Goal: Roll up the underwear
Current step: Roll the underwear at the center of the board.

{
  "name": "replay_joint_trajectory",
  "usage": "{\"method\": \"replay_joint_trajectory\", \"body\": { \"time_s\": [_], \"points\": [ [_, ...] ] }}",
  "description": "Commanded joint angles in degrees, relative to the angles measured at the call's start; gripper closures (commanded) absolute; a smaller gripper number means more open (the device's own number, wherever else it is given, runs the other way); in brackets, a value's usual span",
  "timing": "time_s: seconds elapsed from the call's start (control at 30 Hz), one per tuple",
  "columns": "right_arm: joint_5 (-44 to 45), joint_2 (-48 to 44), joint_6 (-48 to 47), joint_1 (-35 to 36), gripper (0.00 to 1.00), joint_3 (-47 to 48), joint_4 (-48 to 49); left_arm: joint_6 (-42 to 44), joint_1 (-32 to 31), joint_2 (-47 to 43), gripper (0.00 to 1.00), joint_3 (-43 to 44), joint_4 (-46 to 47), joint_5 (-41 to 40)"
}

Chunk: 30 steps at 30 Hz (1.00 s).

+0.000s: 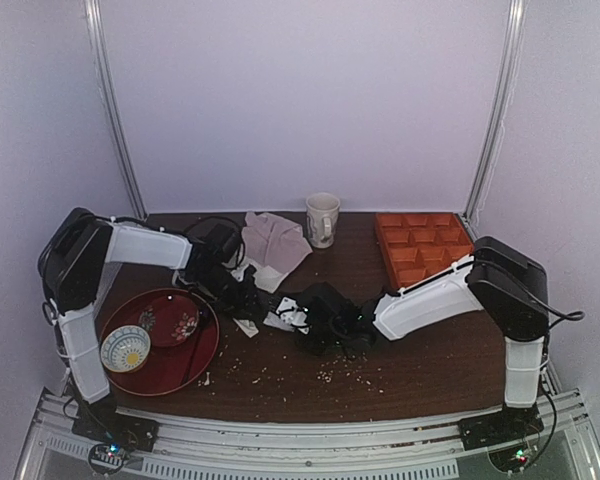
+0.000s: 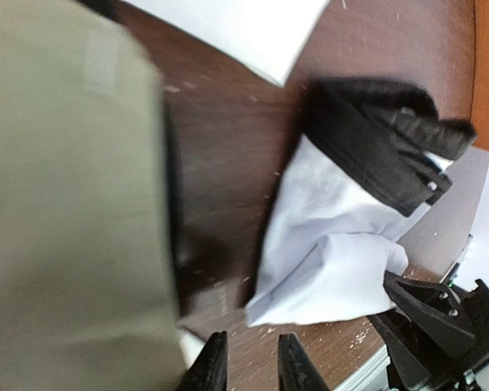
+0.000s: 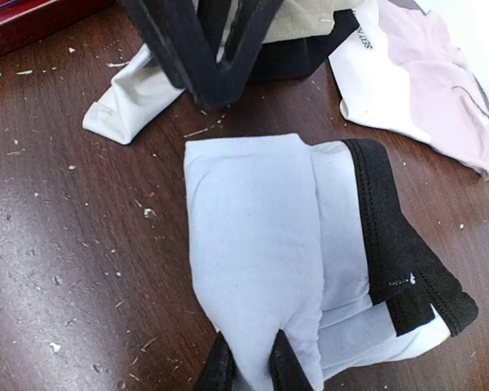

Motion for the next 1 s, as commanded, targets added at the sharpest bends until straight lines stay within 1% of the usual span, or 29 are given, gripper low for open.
{"method": "replay_joint_trajectory", "body": {
  "time_s": [0.0,0.13,0.37,0.67,0.8,0.97],
  "points": [
    [-11.7,0.3,4.7,-1.1,1.0,0.0,-14.8,0.1,1.8,-5.5,0.69,-1.4,-1.8,-0.9],
    [-18.3,1.0,5.0,-2.0,1.0,3.1,-19.4,-0.2,1.9,-7.6,0.69,-1.8,-1.9,-1.1],
    [-34.9,5.9,7.4,-7.4,1.0,11.9,-28.0,-0.4,1.9,-9.9,0.69,-2.5,-2.0,-0.9],
    [-48.2,10.8,13.9,-13.0,1.0,15.5,-29.7,0.3,1.9,-10.8,0.69,-3.1,-2.3,-0.8],
    [-51.0,13.5,16.2,-14.7,1.0,17.6,-31.0,0.5,1.9,-10.8,0.69,-3.1,-2.1,-0.6],
    [-56.8,14.9,21.5,-17.4,1.0,17.4,-27.2,0.9,1.9,-10.9,0.69,-3.3,-2.3,-0.8]
  ]
}}
